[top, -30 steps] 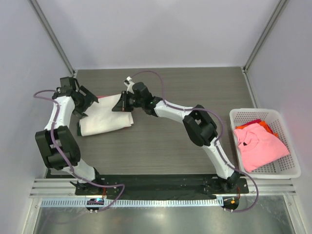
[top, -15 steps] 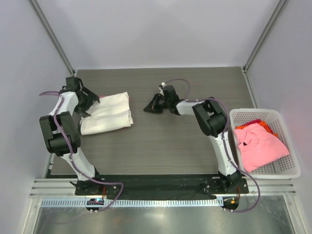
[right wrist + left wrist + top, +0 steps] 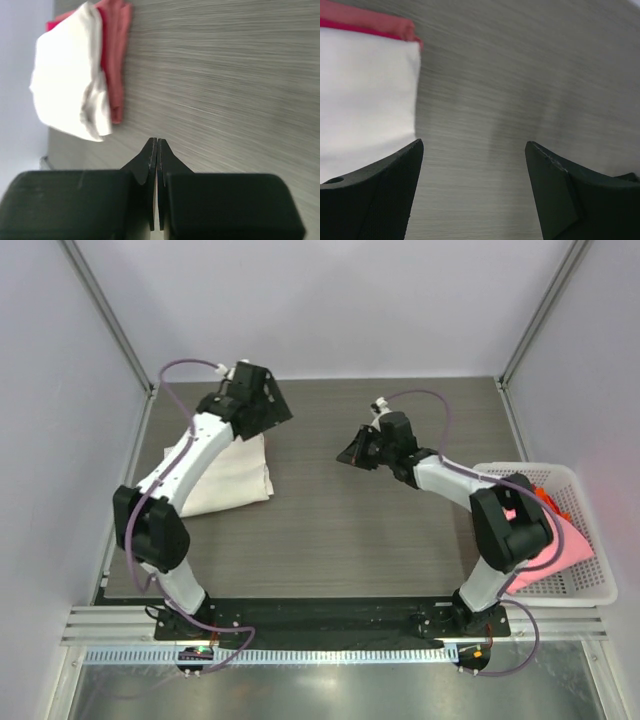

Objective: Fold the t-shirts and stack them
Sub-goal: Neatly place the folded tshirt to the corner

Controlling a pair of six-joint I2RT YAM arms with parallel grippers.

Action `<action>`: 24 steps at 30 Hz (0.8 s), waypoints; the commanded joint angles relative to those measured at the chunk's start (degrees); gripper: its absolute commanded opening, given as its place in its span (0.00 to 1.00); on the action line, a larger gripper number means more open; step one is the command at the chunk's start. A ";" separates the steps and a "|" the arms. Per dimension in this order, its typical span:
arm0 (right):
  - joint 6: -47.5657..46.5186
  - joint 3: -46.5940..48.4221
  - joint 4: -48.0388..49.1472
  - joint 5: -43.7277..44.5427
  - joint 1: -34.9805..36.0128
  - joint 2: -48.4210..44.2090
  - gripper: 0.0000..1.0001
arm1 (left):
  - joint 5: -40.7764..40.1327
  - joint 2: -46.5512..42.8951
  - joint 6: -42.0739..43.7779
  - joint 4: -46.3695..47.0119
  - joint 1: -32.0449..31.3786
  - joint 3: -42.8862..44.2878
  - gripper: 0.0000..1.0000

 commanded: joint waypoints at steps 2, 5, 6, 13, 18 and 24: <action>-4.94 -6.96 -4.52 11.92 -1.54 -10.42 0.04 | -1.75 9.10 -0.42 -1.97 -5.95 3.24 0.83; -5.65 -10.48 -5.75 14.40 -1.80 -14.48 0.03 | -1.49 14.90 -0.33 -2.14 -7.54 5.97 0.82; -6.00 -11.10 -6.36 15.45 -1.80 -16.58 0.04 | -0.97 16.14 -0.16 -2.14 -7.63 7.46 0.82; -7.05 -14.80 -8.83 17.31 -2.16 -21.69 0.04 | 0.18 22.91 1.95 -1.97 -7.63 6.43 0.70; -6.88 -15.51 -9.18 17.22 -2.16 -22.23 0.03 | 0.36 23.18 3.36 -0.64 -7.02 2.82 0.69; -6.97 -15.94 -9.53 17.49 -2.24 -22.93 0.03 | 5.35 20.90 5.47 4.35 0.71 -5.96 0.67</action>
